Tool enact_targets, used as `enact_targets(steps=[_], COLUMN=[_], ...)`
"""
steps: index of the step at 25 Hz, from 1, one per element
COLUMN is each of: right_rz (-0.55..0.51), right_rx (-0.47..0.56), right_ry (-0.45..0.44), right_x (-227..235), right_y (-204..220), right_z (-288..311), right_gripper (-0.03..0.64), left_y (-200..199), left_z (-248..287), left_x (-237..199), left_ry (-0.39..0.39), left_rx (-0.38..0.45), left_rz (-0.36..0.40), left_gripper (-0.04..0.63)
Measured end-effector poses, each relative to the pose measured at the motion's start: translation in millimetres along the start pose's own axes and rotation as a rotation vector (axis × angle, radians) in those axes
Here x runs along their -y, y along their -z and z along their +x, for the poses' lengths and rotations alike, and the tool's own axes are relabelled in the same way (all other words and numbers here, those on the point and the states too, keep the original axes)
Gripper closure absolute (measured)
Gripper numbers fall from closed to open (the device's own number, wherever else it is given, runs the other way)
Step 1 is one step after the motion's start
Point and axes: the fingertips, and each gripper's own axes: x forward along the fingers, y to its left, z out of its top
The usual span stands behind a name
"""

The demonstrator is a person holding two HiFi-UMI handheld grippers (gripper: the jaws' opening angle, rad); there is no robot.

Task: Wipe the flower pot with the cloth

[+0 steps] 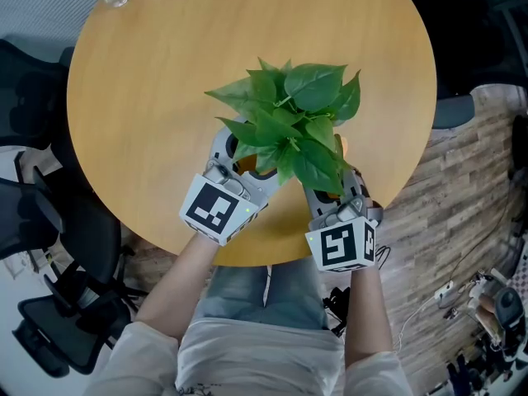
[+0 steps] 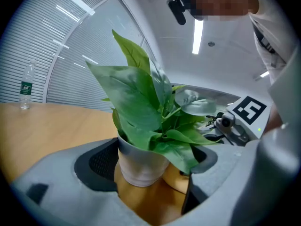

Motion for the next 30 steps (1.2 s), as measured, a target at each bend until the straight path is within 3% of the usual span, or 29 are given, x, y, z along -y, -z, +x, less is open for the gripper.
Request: enact_targets(steps=[4,7,12,21,30], right_rz=[0.003,0.011,0.115,0.214,0.275], right_rx=[0.004,0.009,0.048,0.038,0.025], right_ry=[-0.013,-0.026,-0.037,-0.024,-0.038], right_x=[-4,-5,3,8,7], right_y=[-1,0,3,0,-6], right_z=[0,-1,-5,-32,-61], right_gripper=[0.563,0.563,0.562,0.563,0.563], left_y=[3,3,4,6,5], left_z=[-1,-2,-5,-26,-52], left_x=[2,1,-4,5,25], left_ry=[-0.024,0.008,0.029,0.022,0.033], left_rx=[-0.02,-0.015,-0.032,-0.09,-0.16], left_rz=[-0.01,0.007,0.033,0.022,-0.049], left_gripper=[0.192,0.19,0.19,0.19,0.192])
